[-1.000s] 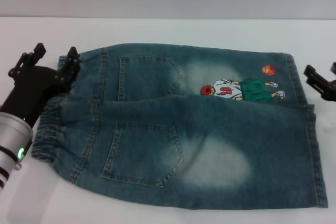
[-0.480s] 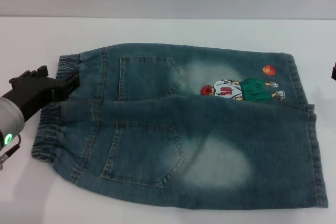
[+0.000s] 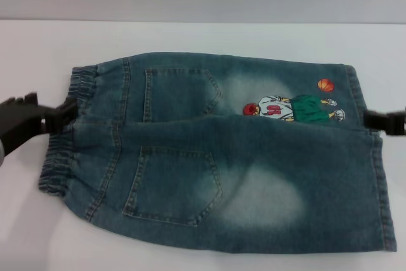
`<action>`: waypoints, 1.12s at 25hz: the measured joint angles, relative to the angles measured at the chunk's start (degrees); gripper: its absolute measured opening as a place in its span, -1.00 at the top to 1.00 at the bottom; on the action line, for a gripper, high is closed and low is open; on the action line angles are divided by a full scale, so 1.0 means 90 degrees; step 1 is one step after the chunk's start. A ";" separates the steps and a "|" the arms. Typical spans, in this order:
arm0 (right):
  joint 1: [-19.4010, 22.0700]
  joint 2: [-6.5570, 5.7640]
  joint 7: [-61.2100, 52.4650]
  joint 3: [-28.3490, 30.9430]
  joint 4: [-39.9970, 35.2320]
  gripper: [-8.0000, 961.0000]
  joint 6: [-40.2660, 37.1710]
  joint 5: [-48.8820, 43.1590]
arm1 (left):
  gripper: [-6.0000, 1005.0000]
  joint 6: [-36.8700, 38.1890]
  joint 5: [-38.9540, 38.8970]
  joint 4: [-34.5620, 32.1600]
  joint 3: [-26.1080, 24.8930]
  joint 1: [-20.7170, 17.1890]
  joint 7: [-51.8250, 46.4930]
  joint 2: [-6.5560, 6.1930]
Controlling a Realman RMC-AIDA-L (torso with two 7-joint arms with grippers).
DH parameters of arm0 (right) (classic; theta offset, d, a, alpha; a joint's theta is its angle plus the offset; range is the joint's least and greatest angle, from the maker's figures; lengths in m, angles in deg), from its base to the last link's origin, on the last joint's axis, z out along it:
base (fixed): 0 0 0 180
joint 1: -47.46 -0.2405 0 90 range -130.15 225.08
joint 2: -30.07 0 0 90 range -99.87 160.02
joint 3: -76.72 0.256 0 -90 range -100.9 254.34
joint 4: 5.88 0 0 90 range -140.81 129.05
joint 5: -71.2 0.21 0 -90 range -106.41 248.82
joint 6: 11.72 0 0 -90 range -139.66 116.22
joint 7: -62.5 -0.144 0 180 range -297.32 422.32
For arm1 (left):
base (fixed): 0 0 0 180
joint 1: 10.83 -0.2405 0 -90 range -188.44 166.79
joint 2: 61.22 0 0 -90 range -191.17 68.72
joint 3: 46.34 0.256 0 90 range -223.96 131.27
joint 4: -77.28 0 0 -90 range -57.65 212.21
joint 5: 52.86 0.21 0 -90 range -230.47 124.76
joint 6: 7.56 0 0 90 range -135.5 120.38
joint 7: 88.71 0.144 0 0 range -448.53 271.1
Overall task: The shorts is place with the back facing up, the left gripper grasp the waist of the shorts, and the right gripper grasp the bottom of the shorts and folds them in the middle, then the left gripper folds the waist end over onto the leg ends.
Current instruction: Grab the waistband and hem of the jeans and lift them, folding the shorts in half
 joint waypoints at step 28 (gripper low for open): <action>-0.0389 0.0533 -0.0395 -0.0075 -0.0729 -0.50 -0.1276 -0.0973 | -0.23 -0.4243 0.0600 -0.0365 -0.0893 0.1646 -0.0248 0.0042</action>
